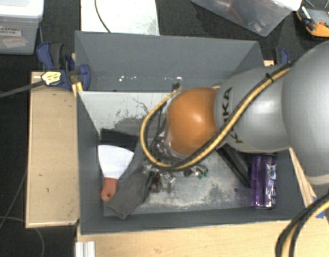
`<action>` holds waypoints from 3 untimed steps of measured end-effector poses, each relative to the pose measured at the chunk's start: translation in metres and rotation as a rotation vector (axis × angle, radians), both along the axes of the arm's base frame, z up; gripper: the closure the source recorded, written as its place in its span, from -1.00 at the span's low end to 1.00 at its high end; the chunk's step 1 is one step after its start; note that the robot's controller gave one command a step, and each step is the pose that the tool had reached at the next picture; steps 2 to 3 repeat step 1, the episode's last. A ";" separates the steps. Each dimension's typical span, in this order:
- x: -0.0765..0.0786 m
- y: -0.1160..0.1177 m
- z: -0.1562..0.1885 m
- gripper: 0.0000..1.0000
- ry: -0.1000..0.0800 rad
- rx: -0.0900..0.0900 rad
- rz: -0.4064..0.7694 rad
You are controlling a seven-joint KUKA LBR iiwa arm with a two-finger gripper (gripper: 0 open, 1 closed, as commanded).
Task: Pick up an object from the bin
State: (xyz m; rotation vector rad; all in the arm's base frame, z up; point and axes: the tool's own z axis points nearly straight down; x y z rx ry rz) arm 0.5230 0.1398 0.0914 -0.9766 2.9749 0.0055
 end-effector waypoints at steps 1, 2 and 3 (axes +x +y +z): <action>0.000 0.000 0.009 1.00 -0.002 0.001 -0.002; 0.000 0.000 0.009 1.00 -0.002 0.001 -0.002; 0.000 0.000 0.009 1.00 -0.002 0.001 -0.002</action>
Offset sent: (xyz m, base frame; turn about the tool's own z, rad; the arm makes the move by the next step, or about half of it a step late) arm 0.0002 0.0002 0.0463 0.0014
